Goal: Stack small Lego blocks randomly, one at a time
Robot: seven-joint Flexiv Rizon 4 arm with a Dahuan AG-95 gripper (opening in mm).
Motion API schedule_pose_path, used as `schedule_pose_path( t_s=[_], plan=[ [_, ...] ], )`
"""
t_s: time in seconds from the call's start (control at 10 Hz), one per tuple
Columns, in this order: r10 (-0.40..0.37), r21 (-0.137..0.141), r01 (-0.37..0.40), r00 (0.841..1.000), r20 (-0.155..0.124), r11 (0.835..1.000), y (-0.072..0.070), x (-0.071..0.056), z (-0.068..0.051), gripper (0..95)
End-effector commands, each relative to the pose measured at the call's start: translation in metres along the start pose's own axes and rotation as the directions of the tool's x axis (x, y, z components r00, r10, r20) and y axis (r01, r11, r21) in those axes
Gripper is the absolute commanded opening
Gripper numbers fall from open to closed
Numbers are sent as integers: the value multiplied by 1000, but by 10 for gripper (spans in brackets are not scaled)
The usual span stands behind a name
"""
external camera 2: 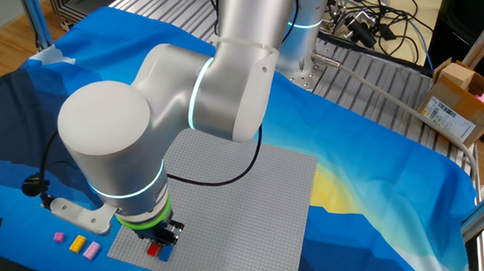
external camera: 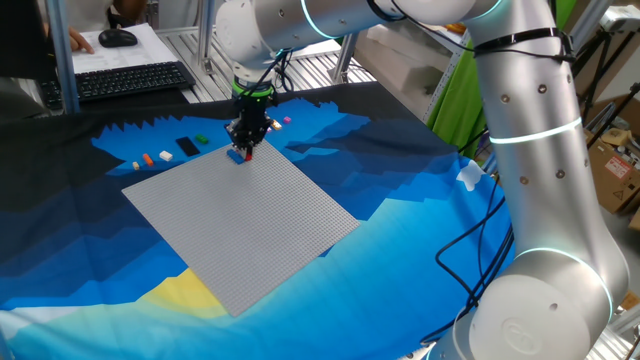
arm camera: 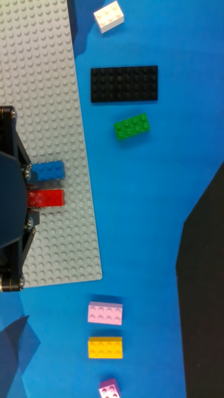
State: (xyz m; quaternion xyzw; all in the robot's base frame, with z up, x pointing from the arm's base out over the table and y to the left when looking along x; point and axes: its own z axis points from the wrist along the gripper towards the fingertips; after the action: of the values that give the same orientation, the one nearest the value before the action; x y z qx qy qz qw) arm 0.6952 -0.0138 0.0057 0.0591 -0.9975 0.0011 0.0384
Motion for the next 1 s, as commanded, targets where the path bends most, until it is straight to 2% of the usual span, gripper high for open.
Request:
schedule_pose_path(
  t_s=[0.1, 0.4, 1.0],
  plan=[
    [0, 1, 0, 1000, 1, 1000, 0, 0, 0, 0],
    [-3, 1, 3, 1000, 0, 1000, -1, -4, 0, 0],
    [-3, 2, 3, 1000, -4, 1000, -1, -1, 0, 0]
  ],
)
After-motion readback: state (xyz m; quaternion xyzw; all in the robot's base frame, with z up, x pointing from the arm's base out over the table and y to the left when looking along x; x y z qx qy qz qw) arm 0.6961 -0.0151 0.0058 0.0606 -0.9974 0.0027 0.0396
